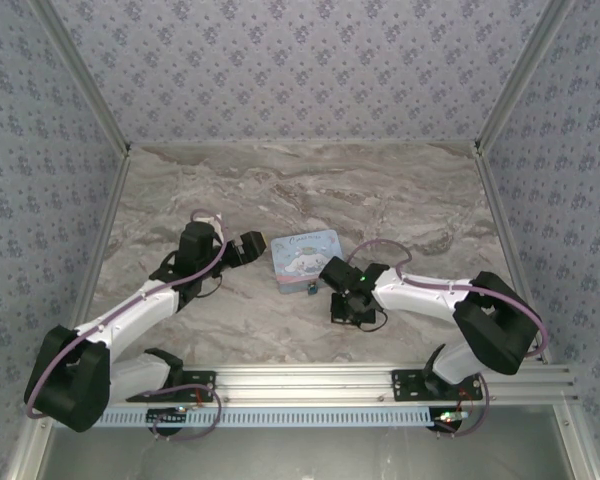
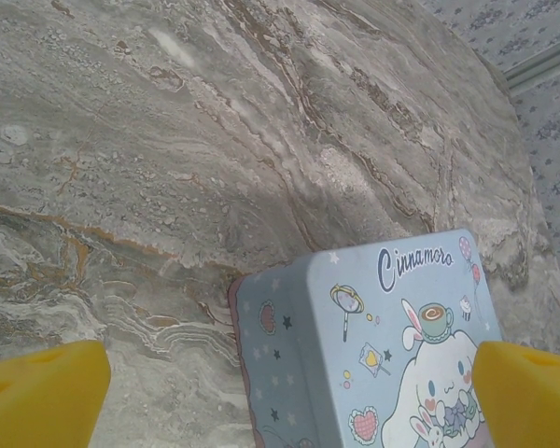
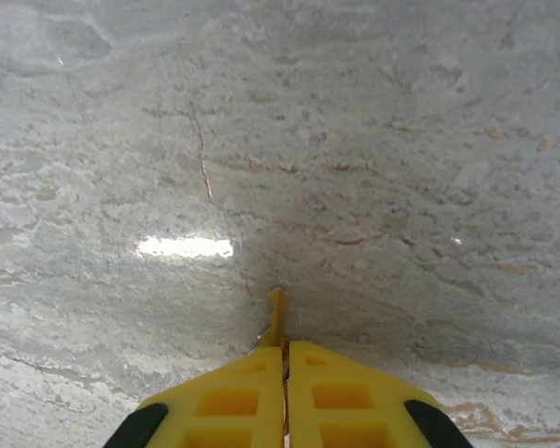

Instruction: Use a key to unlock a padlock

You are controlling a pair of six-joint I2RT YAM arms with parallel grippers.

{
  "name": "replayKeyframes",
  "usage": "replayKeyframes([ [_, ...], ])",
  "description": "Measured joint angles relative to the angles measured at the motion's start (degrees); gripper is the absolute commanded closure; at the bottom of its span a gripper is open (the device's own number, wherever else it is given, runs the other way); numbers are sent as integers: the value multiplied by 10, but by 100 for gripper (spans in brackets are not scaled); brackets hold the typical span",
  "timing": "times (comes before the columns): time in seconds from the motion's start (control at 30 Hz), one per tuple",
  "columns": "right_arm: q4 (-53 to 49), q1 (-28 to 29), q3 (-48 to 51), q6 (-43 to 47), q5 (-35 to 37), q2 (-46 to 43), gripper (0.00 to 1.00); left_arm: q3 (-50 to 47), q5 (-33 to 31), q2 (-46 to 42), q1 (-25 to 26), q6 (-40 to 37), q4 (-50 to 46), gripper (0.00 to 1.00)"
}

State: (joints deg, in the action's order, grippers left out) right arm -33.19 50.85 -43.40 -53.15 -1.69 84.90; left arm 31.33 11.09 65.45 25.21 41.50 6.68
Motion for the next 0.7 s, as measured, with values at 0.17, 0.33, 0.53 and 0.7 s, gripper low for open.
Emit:
replayKeyframes([
  [0.17,2,1,0,1,0,0,100,0,-2,-2,0,-1,-8,1],
  [0.33,2,2,1,7,8,-8,100,0,-4,-11,0,-1,-17,1],
  [0.53,26,-1,22,24,28,-70,100,18,-4,-27,0,0,-27,1],
  [0.7,71,-31,57,37,25,-135,100,43,2,-37,0,13,-28,0],
])
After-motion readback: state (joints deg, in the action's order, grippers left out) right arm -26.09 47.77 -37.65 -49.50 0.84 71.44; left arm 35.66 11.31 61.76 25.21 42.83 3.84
